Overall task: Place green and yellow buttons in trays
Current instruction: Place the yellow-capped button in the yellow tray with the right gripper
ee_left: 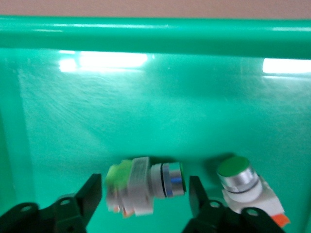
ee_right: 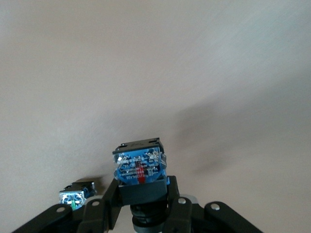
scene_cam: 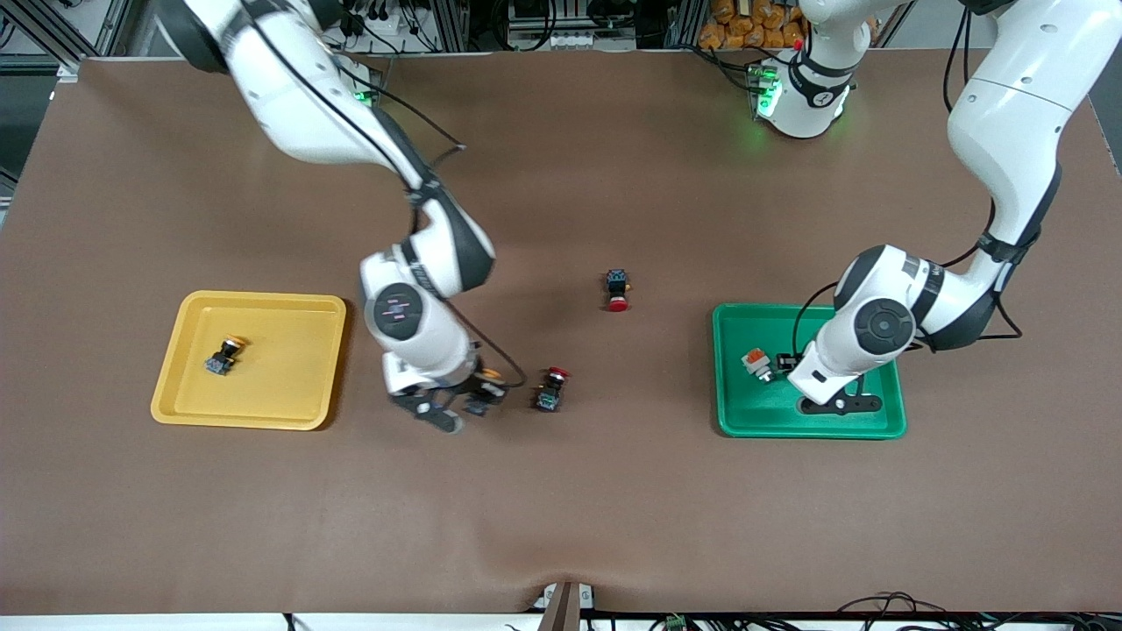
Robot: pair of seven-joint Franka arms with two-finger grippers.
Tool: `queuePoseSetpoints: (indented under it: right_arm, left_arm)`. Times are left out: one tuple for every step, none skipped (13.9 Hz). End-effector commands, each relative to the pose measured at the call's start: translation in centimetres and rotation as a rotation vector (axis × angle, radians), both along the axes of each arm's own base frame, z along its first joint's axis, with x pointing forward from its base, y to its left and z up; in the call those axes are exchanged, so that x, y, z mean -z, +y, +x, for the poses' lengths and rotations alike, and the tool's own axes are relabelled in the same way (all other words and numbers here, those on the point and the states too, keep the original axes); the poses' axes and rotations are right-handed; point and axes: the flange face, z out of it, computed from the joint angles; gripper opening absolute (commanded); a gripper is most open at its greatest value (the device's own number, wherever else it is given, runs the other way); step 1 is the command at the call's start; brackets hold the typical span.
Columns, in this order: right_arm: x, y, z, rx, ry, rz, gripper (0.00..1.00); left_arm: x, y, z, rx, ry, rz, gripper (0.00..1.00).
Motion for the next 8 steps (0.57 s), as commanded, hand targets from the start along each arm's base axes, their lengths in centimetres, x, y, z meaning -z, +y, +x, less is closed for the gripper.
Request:
queuePoseSetpoints:
  right_arm:
    - [-5.8, -7.4, 0.9, -0.034, 0.071, -0.008, 0.0]
    - [-6.2, -10.2, 1.1, -0.034, 0.114, -0.018, 0.0]
    - [-6.3, -12.9, 1.1, -0.035, 0.17, -0.029, 0.0]
    - [-6.0, -16.0, 1.2, -0.022, 0.226, -0.034, 0.0]
    - [-5.6, -19.3, 1.2, -0.005, 0.285, -0.04, 0.0]
    - [-5.1, -22.4, 1.1, 0.014, 0.327, -0.04, 0.0]
    - [-4.6, -25.7, 1.2, 0.028, 0.347, -0.034, 0.0]
    - [-3.9, -29.3, 1.1, 0.02, 0.358, -0.018, 0.0]
  left_arm:
    - [-1.8, 0.6, 1.0, 0.009, -0.034, -0.001, 1.0]
    - [-2.3, 0.7, 1.3, 0.006, -0.04, 0.003, 1.0]
    - [-2.4, 1.1, 1.5, 0.012, -0.042, 0.003, 1.0]
    - [-2.7, 1.3, 1.6, 0.01, -0.046, 0.004, 1.0]
    - [-3.4, 1.3, 1.7, 0.01, -0.056, 0.009, 1.0]
    - [-4.0, 1.3, 1.8, 0.01, -0.065, 0.014, 1.0]
    - [-4.3, 1.5, 1.9, 0.012, -0.07, 0.015, 1.0]
    - [-5.0, 2.6, 2.1, 0.02, -0.079, 0.02, 1.0]
